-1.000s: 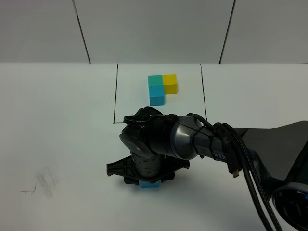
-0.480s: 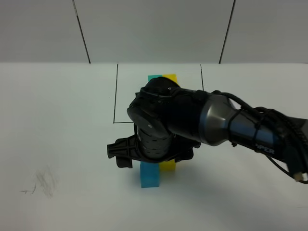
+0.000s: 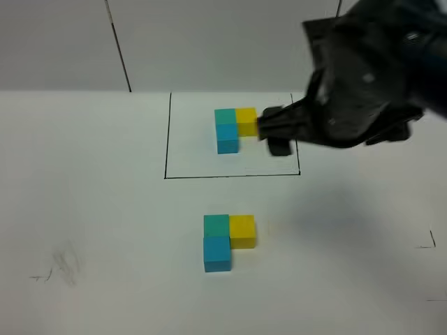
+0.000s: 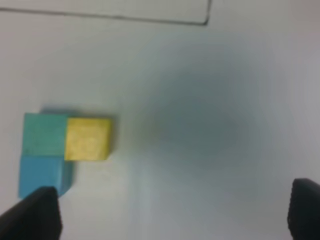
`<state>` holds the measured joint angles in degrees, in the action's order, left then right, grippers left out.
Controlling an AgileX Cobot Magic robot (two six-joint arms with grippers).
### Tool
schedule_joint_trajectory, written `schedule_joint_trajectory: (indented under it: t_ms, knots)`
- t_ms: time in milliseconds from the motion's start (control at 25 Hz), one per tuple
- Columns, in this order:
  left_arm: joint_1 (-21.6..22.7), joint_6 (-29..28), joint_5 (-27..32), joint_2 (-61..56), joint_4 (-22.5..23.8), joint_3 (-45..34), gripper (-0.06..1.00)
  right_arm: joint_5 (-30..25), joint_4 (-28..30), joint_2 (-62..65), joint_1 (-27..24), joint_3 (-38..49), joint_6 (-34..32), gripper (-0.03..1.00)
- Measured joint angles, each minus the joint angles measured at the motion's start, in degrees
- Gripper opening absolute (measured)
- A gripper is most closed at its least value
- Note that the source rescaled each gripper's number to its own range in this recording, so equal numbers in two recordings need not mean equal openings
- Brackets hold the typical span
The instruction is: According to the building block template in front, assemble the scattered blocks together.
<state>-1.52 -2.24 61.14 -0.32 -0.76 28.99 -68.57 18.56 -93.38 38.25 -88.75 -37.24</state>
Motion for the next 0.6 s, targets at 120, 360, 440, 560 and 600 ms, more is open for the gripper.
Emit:
schedule_joint_trajectory:
  t_ms: [120,360,440,560,600]
  knots:
    - [0.0,0.0,0.0,0.0,0.0,0.0,0.59,-0.3,0.2,5.9,-8.0,0.0,9.4,0.99]
    - [0.0,0.0,0.0,0.0,0.0,0.0,0.59,-0.5,-4.3,18.2,-30.0,0.0,34.2,1.00]
    - [0.0,0.0,0.0,0.0,0.0,0.0,0.59,-0.6,-5.3,22.3,-37.9,0.4,44.5,1.00]
    - [0.0,0.0,0.0,0.0,0.0,0.0,0.59,-0.8,-6.0,30.4,-45.7,3.4,50.9,1.00]
    - [0.0,0.0,0.0,0.0,0.0,0.0,0.59,-0.9,-6.0,33.1,-47.1,4.6,51.0,1.00]
